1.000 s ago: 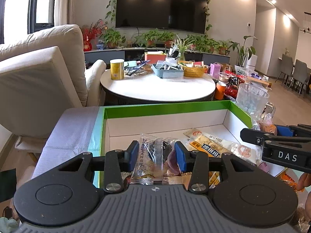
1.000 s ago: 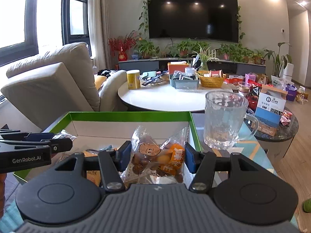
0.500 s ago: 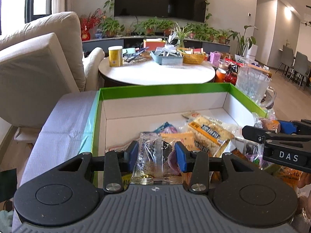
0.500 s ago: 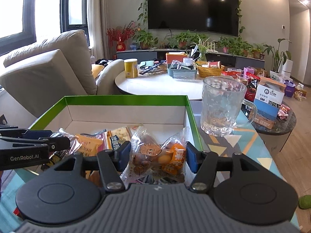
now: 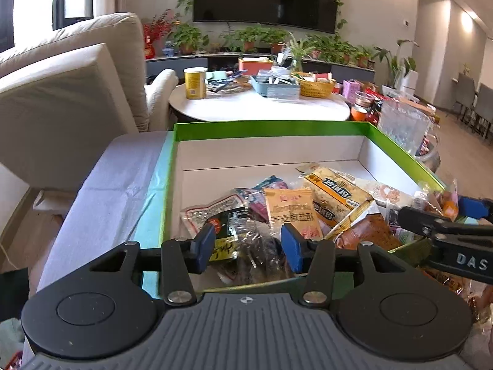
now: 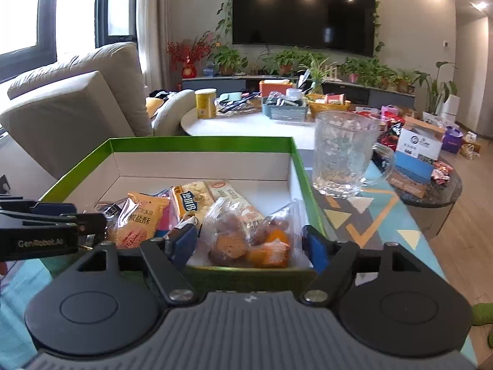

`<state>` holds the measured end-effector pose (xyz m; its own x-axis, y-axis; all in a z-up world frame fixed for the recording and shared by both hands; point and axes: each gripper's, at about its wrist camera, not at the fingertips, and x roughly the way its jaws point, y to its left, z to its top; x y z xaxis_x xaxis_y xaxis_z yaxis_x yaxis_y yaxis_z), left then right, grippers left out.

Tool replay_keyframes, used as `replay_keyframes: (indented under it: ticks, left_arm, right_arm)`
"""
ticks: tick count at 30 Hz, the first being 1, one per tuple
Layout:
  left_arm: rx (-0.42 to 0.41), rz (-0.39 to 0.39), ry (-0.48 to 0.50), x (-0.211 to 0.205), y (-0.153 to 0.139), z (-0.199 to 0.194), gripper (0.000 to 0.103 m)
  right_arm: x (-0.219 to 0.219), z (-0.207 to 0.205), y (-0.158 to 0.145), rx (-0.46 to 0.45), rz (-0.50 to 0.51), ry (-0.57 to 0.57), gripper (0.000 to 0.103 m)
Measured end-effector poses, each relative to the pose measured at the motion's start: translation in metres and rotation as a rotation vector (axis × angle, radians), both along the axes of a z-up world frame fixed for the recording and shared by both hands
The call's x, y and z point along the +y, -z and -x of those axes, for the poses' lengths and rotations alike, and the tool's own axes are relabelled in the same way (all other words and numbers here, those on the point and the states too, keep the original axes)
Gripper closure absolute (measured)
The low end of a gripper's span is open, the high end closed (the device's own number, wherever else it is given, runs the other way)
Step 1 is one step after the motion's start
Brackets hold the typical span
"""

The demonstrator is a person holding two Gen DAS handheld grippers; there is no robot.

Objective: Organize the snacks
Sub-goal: 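Open both grippers to drop the clear bags into the box, then grasp the red chocolate wrapper with the left gripper while the right grasps an orange-striped snack bag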

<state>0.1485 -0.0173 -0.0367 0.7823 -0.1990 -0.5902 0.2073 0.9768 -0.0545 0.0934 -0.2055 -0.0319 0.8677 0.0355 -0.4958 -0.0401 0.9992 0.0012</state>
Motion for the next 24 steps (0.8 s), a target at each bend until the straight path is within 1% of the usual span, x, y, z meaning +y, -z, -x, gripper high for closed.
replay_keyframes:
  ticks: [3,6,9,12,14,16,17,18,20,24]
  left_arm:
    - [-0.002,0.028,0.002,0.005,-0.002,0.007,0.057]
    - [-0.019,0.029,-0.016,0.008,-0.005,0.017,0.054]
    - [-0.033,0.049,-0.021,0.017,-0.008,0.027,0.052]
    - [-0.056,0.073,0.001,0.026,-0.011,0.039,0.052]
    - [-0.083,0.06,0.02,0.028,-0.014,0.05,0.052]
    - [-0.114,0.007,0.026,0.026,-0.014,0.064,0.05]
    - [-0.105,-0.012,0.026,0.026,-0.012,0.069,0.05]
    - [-0.094,-0.014,0.034,0.027,-0.009,0.073,0.05]
    - [-0.069,-0.001,0.044,0.031,-0.002,0.08,0.05]
    - [-0.028,-0.003,0.017,0.042,0.01,0.087,0.05]
  right_arm:
    - [-0.001,0.008,-0.002,-0.017,-0.003,0.005,0.055]
    - [-0.001,0.016,-0.004,-0.03,-0.005,0.003,0.055]
    - [-0.001,0.024,-0.007,-0.039,-0.002,0.005,0.055]
    - [-0.003,0.032,-0.004,-0.018,0.03,0.011,0.055]
    - [-0.007,0.04,0.001,-0.008,0.051,0.03,0.055]
    - [-0.014,0.047,0.006,0.001,0.057,0.054,0.055]
    - [-0.02,0.051,0.009,0.008,0.052,0.064,0.055]
    - [-0.024,0.054,0.011,0.015,0.043,0.07,0.055]
    - [-0.031,0.059,0.014,0.026,0.026,0.071,0.055]
    - [-0.038,0.066,0.02,0.036,0.03,0.061,0.055]
